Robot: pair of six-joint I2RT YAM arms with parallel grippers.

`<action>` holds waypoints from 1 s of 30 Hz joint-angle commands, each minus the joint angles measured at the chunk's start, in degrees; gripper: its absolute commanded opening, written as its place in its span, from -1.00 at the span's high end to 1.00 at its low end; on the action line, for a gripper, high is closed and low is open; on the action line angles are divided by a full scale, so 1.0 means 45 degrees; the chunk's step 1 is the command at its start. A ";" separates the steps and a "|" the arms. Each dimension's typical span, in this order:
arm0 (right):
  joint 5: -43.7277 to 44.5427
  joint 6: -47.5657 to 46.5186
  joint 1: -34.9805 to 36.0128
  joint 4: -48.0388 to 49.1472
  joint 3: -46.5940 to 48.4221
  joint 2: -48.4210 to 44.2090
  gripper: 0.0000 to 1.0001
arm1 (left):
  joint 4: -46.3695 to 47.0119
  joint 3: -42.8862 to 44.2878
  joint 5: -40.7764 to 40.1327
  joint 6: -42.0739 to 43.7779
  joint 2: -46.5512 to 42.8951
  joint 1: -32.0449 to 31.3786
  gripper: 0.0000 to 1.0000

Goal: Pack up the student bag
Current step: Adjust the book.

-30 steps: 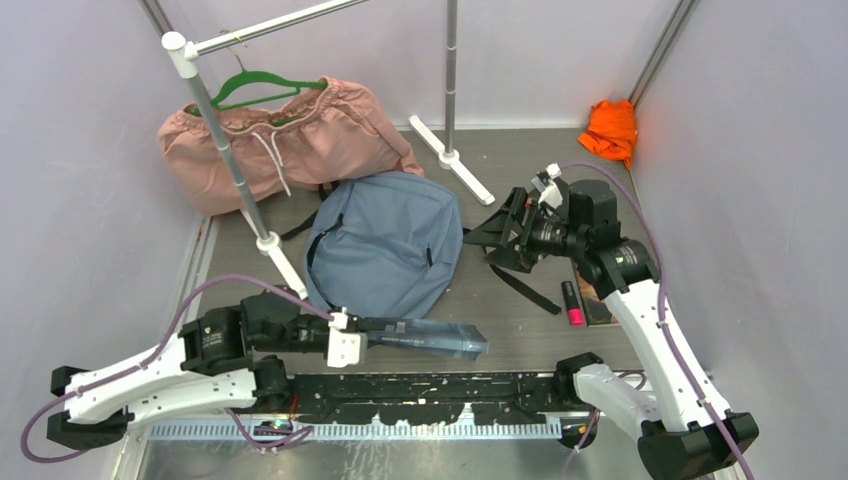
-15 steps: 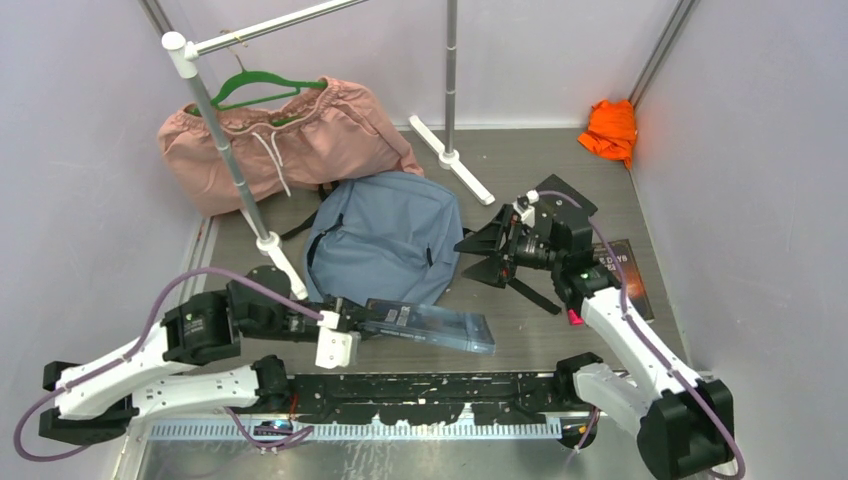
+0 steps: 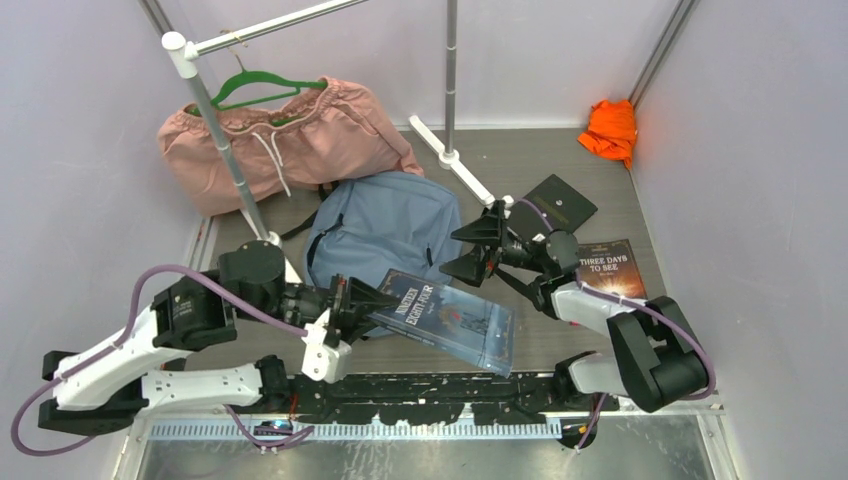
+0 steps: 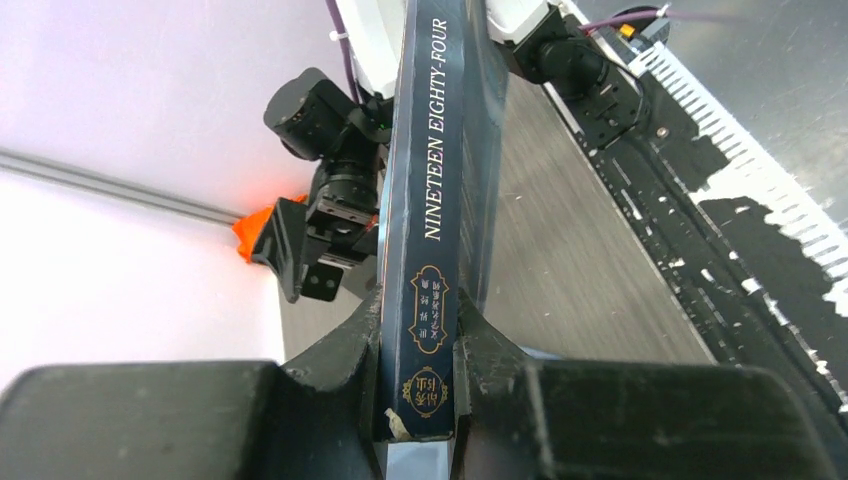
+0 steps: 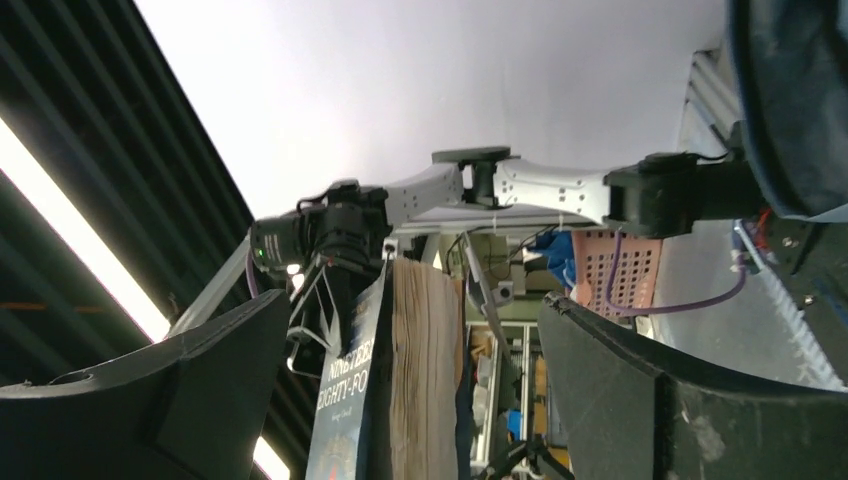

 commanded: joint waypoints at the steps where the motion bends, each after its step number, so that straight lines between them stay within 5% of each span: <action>1: -0.0044 0.2570 0.0616 0.2673 0.0227 -0.0503 -1.00 | 0.0881 0.1820 0.0705 0.1904 0.0328 0.0032 1.00; 11: -0.0074 0.3141 0.1858 0.2673 0.0356 -0.0989 -1.00 | 0.0037 0.2805 0.0458 0.3050 0.0865 0.0019 1.00; 30: 0.1146 0.3452 0.1726 0.2663 -0.0645 -0.2246 -1.00 | -0.0635 0.2603 -0.0201 0.3193 0.0320 0.0037 1.00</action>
